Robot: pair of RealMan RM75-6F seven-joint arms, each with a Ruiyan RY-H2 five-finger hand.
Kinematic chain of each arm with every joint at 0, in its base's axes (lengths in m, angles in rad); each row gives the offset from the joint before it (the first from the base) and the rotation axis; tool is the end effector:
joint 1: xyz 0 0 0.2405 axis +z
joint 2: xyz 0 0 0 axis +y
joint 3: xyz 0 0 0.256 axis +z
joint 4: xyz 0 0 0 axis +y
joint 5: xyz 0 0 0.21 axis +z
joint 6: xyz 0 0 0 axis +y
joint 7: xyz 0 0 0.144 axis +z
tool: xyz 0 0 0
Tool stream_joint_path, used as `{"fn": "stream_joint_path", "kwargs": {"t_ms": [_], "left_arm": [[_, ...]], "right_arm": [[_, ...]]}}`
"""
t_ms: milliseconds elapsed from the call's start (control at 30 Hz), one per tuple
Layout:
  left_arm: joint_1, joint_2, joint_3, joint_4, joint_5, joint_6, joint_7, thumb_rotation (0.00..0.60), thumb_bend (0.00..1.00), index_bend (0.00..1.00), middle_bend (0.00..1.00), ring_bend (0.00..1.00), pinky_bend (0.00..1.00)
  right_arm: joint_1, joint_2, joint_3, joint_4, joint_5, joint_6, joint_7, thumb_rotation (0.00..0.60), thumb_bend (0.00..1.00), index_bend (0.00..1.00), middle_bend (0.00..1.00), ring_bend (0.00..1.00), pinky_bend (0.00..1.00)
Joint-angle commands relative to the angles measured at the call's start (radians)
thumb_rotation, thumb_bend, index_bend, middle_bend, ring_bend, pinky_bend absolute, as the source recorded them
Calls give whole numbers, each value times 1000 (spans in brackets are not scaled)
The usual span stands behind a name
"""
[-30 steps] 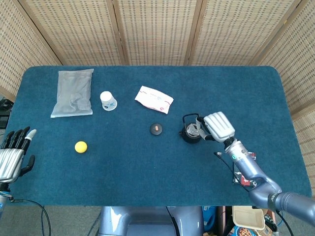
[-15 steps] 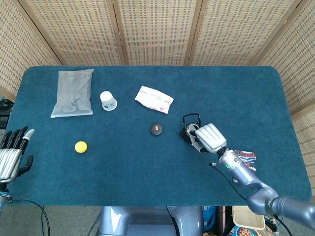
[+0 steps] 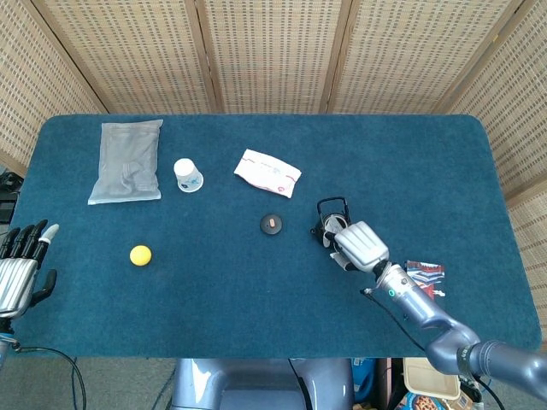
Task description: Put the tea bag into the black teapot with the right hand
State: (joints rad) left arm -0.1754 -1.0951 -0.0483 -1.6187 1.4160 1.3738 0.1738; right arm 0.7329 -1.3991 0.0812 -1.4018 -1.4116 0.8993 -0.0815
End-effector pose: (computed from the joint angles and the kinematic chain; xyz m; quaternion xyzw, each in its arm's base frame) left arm -0.3114 0.2084 0.1563 -0.6422 -0.3526 -0.3134 0.6042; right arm -0.1830 -0.3459 0.0177 0.8003 -0.3164 0.3446 0.3750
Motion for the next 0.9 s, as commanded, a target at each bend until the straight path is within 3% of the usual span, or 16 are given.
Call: {"fn": "stream_joint_path", "kwargs": {"t_ms": [33, 133, 267, 433, 667, 833, 900], "left_arm": [[0, 1, 0, -1, 0, 0, 1, 600, 538, 0, 0, 0, 0], [0, 2, 0, -2, 0, 0, 2, 600, 537, 0, 0, 0, 0], [0, 1, 0, -4, -2, -1, 5, 600, 538, 0, 0, 0, 0], [-2, 0, 0, -5, 0, -3, 6, 600, 538, 0, 0, 0, 0], [0, 0, 0, -5, -1, -1, 6, 600, 538, 0, 0, 0, 0], [1, 0, 0, -3, -4, -1, 5, 600, 538, 0, 0, 0, 0], [2, 0, 0, -2, -4, -1, 5, 600, 538, 0, 0, 0, 0]], "right_arm": [[1, 5, -1, -4, 1, -5, -1, 600, 605, 390, 878, 918, 963], [2, 13, 0, -10, 3, -8, -1, 563, 605, 347, 878, 918, 963], [3, 24, -6, -19, 4, -22, -4, 374, 605, 271, 874, 918, 963], [5, 26, -8, -22, 14, -35, -11, 291, 542, 161, 866, 918, 963], [24, 50, 1, -29, 38, -84, -2, 227, 511, 156, 892, 919, 963], [47, 77, 0, -38, 62, -151, 20, 19, 521, 156, 922, 950, 983], [55, 87, -3, -38, 70, -177, 23, 0, 540, 156, 930, 960, 993]]}}
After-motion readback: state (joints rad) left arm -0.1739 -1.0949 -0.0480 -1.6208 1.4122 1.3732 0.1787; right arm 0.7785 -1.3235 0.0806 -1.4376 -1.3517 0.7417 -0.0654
